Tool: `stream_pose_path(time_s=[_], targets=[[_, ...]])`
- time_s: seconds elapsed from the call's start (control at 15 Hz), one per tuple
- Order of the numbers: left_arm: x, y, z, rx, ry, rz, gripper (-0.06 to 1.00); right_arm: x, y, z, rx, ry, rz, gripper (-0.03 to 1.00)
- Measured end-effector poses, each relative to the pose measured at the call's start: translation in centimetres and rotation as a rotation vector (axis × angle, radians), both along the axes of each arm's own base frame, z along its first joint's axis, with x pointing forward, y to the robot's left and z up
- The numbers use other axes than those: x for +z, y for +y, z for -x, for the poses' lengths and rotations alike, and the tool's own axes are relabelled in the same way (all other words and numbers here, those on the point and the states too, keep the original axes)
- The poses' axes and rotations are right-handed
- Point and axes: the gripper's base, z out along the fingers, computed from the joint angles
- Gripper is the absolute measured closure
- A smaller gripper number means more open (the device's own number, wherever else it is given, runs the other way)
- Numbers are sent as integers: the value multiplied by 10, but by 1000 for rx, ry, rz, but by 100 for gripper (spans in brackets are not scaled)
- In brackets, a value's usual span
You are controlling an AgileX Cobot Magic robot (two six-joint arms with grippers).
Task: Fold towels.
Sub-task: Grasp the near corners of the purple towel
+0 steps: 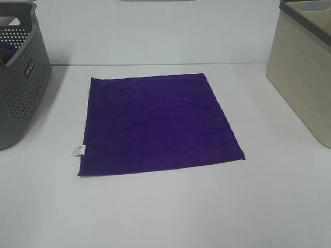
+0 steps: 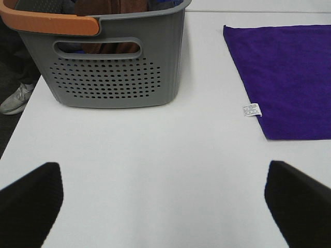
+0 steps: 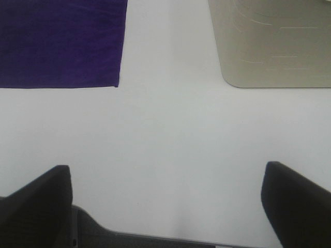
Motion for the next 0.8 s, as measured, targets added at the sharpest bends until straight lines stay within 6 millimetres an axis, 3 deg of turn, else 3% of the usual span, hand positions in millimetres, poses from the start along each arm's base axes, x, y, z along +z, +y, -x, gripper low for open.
stream_pose_path(time_s=[0.8], targets=[[0,0,0,0,0,0,-5,0,0,0,-2,0,-3,1]])
